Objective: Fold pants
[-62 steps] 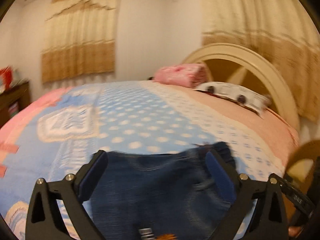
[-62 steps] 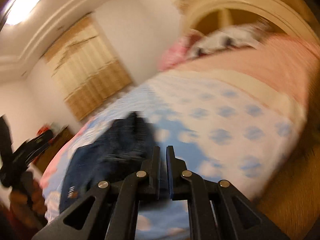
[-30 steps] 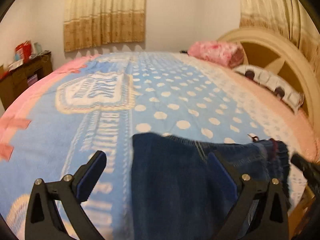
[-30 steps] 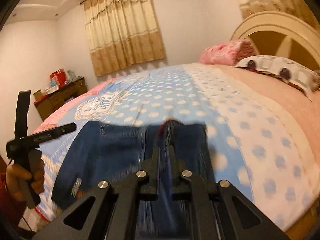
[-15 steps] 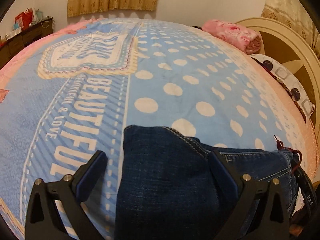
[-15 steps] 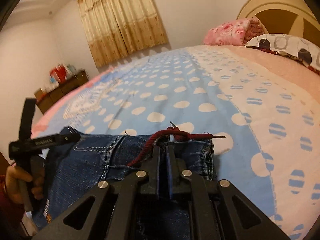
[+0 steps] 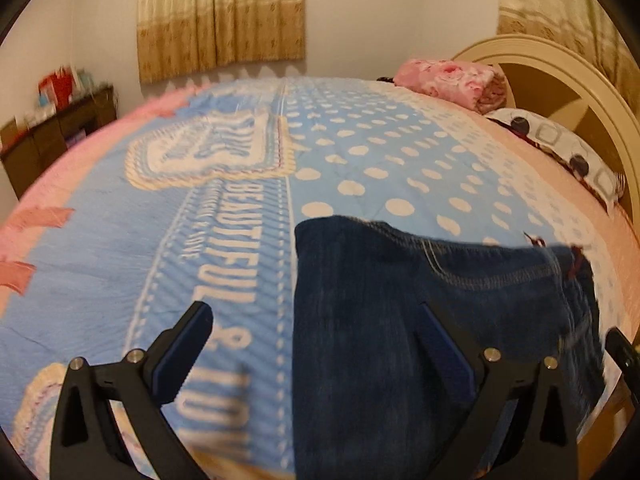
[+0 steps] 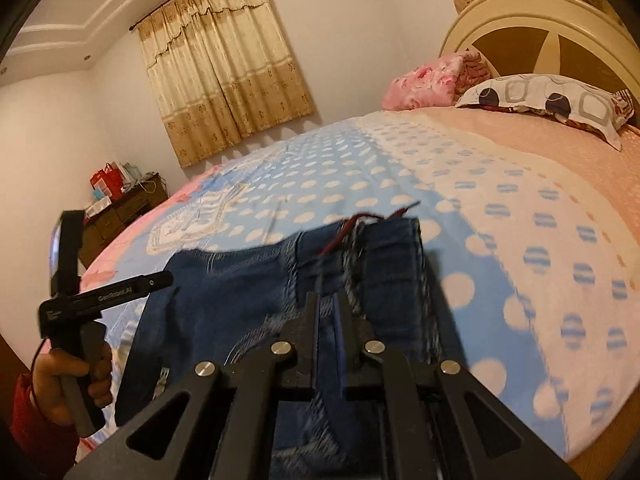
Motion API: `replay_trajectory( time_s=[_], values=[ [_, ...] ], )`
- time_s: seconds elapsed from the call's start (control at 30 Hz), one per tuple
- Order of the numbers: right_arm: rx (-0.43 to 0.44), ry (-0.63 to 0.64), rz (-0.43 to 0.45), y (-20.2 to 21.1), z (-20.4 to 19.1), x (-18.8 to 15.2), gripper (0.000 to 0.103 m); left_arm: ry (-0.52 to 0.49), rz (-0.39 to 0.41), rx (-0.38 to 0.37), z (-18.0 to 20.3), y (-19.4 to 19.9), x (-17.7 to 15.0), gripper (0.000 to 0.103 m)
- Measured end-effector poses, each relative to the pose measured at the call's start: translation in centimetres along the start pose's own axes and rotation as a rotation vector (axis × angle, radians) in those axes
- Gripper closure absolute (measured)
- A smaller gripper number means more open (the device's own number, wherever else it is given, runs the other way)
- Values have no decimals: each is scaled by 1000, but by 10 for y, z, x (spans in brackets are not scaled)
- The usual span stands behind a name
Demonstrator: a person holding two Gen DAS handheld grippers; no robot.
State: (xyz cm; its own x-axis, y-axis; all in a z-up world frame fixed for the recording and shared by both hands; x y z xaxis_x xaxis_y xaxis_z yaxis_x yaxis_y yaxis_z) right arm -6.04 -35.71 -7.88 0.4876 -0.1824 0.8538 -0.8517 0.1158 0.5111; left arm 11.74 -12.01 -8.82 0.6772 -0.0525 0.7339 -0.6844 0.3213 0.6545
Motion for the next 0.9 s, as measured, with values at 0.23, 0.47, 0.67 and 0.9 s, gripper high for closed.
replay_trajectory(
  time_s=[0.23, 0.47, 0.67, 0.9],
  values=[
    [31, -66, -63, -1, -25, -16, 95, -72, 57, 26, 4, 32, -17, 0],
    [19, -109, -133, 8, -45, -32, 94, -110, 76, -2, 14, 55, -36, 0],
    [2, -88, -100, 26, -57, -35, 94, -155, 83, -17, 22, 70, -56, 0],
    [26, -100, -118, 26, -64, -41, 93, -172, 14, -37, 25, 64, -78, 0]
  ],
)
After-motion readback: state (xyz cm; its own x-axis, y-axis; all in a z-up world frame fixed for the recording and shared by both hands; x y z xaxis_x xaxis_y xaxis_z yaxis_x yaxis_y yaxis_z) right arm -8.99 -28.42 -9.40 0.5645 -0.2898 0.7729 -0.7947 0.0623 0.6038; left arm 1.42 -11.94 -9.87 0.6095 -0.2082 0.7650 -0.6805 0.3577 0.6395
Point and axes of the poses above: each gripper's, at about its wrist camera, not at the fingertips, and y roughly against the way its jaws point, z to its right, x to its top, the point moved 4 cm from there along -y, roughly the way its jaws point, and after that the axes turned 11 degrees about y, right-handed, at the moved point
